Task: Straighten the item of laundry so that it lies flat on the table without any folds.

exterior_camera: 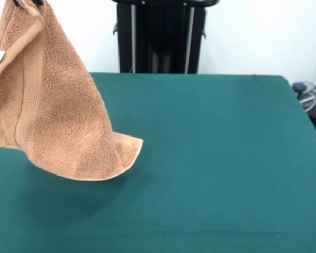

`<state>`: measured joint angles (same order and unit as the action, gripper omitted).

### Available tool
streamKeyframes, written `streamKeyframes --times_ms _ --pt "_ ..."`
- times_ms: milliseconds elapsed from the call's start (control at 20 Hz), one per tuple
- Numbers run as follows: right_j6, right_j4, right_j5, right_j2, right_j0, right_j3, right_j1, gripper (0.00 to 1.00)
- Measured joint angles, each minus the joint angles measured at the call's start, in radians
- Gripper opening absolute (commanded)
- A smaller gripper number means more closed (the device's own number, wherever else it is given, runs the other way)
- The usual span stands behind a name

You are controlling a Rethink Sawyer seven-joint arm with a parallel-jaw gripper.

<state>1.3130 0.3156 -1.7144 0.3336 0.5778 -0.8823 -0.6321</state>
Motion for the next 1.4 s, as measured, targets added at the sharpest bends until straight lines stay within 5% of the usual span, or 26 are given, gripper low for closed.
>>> streamKeyframes --times_ms 1400 --pt "0.0 -0.005 0.161 -0.007 -0.031 -0.179 -0.082 0.0"
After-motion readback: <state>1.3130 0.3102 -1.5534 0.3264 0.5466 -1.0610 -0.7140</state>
